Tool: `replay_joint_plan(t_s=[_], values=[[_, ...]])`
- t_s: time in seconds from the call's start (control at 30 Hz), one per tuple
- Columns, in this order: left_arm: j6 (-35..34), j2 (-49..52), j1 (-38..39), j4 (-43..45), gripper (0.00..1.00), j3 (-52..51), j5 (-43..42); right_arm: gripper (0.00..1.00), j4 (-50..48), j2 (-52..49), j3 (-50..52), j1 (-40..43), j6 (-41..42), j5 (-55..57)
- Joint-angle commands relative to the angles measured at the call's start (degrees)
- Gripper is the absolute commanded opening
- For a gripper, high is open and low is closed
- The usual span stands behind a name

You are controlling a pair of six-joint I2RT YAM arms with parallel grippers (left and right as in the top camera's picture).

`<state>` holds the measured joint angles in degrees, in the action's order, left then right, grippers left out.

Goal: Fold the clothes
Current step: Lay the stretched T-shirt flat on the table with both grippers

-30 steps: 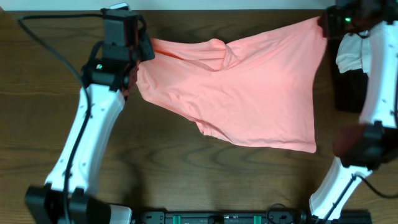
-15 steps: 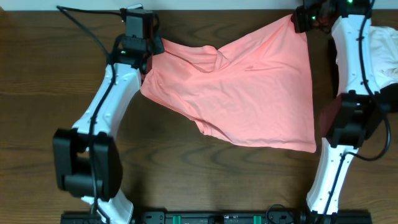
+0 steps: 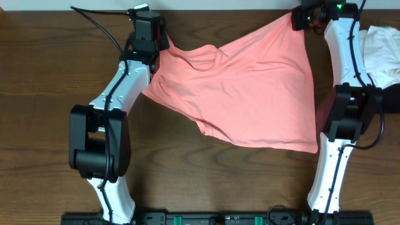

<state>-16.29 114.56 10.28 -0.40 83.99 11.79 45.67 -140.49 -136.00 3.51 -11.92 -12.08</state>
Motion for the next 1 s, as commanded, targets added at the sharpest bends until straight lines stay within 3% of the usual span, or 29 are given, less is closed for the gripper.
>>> replay_joint_plan(t_s=[0.0, 0.03, 0.07, 0.17, 0.3, 0.53, 0.9, 0.97], values=[[3.21, 0.13, -0.26, -0.07, 0.98, 0.9, 1.95, 0.19, -0.74, -0.76, -0.39, -0.04, 5.11, 4.37], [3.69, -0.13, -0.26, -0.96, 0.98, 0.9, 3.02, 0.29, -0.9, -0.7, -0.48, -0.04, 5.49, 4.35], [4.07, -0.68, -0.24, -2.29, 0.98, 0.92, 4.15, 0.46, -0.9, -0.5, -0.5, 0.02, 5.95, 4.35], [4.22, -2.64, -0.5, -7.78, 0.98, 0.9, 5.01, 0.73, -0.46, 0.04, -0.52, 0.2, 7.43, 4.15], [2.03, -5.84, -1.09, -19.02, 0.98, 0.92, 2.75, 0.99, 0.61, 1.22, -0.52, 0.28, 8.13, 4.11], [-2.82, -7.1, -3.08, -33.73, 0.98, 0.9, -2.62, 0.99, 3.04, 4.39, -0.55, 0.33, 8.26, 4.11], [-2.97, -7.08, -4.98, -38.8, 1.0, 0.09, -8.39, 0.99, 12.94, 6.88, -0.55, 0.17, 8.0, -4.76], [-2.91, -7.08, -4.98, -38.73, 0.96, -1.03, -8.41, 0.99, 15.1, 6.88, -0.55, 0.07, 8.0, -6.67]])
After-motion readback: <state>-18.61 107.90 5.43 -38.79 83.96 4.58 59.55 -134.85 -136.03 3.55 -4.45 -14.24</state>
